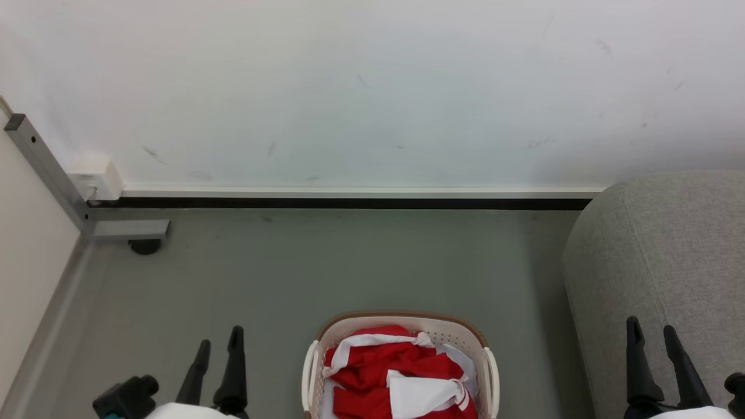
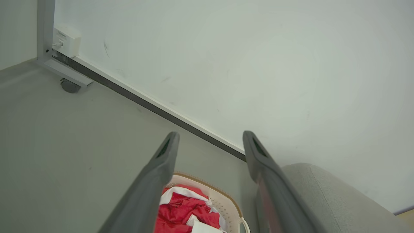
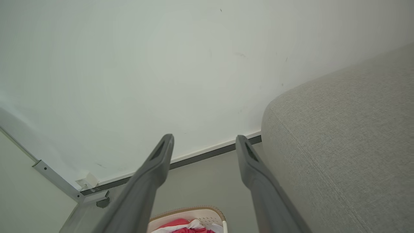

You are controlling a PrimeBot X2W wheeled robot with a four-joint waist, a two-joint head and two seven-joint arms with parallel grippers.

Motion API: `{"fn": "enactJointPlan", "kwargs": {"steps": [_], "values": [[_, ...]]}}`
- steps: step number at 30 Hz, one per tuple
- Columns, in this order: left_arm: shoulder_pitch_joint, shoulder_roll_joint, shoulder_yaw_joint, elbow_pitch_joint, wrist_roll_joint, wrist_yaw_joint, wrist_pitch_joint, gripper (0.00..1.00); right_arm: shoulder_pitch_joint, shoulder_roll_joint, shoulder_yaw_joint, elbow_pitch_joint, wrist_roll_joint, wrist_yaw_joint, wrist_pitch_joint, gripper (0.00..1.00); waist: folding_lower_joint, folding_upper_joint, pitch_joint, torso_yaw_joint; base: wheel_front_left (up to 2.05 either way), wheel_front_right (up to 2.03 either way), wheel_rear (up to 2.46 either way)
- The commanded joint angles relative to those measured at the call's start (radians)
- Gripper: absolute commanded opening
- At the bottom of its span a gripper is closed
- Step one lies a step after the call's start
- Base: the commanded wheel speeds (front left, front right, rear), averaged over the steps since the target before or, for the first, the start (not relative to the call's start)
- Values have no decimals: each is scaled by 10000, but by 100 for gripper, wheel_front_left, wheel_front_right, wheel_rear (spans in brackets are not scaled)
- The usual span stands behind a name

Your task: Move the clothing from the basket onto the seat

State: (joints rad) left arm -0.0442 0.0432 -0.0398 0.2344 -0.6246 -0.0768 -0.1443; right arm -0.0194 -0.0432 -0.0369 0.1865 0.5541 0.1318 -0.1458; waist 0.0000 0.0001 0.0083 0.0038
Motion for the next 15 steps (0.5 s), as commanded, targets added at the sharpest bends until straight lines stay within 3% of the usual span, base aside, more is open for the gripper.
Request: {"fn": "enactJointPlan", "kwargs": {"steps": [1, 15], "values": [[-16, 87, -32, -87, 381, 28, -118, 100, -17, -95, -24, 0, -290, -12, -102, 100, 0, -1, -1, -11, 0, 0, 0], [85, 112, -151, -147, 2604, 51, -473, 100, 24, -98, -133, 496, -2241, -14, -458, 100, 0, -1, -1, -71, 0, 0, 0]]}}
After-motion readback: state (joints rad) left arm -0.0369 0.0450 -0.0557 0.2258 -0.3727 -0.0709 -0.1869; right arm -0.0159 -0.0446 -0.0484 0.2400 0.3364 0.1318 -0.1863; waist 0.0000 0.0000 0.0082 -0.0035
